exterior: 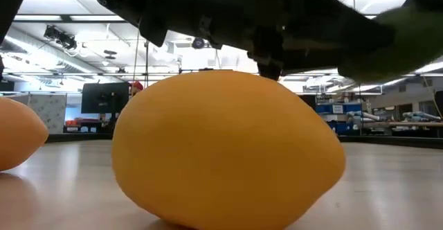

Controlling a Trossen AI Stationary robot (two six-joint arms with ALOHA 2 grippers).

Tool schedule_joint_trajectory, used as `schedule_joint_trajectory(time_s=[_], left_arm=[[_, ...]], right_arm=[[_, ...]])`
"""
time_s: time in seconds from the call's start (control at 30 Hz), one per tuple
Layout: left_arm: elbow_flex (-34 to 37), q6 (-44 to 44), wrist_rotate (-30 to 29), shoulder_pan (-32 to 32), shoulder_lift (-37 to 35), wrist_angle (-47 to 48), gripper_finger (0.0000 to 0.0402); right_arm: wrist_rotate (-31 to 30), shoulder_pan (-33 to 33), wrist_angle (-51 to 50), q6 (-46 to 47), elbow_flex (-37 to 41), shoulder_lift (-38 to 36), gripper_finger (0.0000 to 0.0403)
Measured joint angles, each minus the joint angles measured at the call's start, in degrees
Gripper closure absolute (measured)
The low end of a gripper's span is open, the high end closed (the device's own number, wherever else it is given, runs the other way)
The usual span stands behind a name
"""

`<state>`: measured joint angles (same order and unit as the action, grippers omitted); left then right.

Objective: Sort produce into baskets
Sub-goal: Put the green lime into the bottom white bin

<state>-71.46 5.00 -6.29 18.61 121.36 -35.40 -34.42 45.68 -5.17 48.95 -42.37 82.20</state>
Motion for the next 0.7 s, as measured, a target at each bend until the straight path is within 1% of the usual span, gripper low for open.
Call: schedule_joint_trajectory(time_s=[0.13,0.27,0.33,0.43,0.5,0.53,0.63,0.7], left_arm=[[0.1,1.9,-1.4,-0.1,0.0,-0.1,0.0201],[0.1,3.2,-1.5,-0.5,0.0,-0.1,0.0200],[0.2,3.3,-1.6,-0.5,0.0,0.0,0.0200],[0.1,6.4,-1.7,-0.5,0.0,0.0,0.0197],[0.1,8.4,-1.2,-0.7,0.0,0.0,0.0188],[0.1,8.9,-0.6,-0.9,0.0,0.0,0.0181],[-0.2,9.1,0.5,-1.5,-0.1,0.4,0.0156],[-0.2,8.6,1.6,-1.8,-0.7,2.9,0.0137]], right_arm=[[0.4,-1.2,0.6,-3.8,0.0,1.7,0.0137],[0.8,-2.3,0.9,-4.4,0.0,2.2,0.0139],[1.4,-2.6,0.8,-3.7,0.0,2.1,0.0150],[2.0,-2.7,0.8,-3.3,0.0,1.4,0.0189],[2.4,-2.7,0.4,-3.2,0.1,0.7,0.0222],[2.8,-2.8,-0.1,-3.0,0.1,0.2,0.0228],[3.7,-3.3,-3.2,-0.3,0.1,-1.9,0.0228],[5.8,-3.6,-6.8,2.3,0.0,-3.7,0.0228]])
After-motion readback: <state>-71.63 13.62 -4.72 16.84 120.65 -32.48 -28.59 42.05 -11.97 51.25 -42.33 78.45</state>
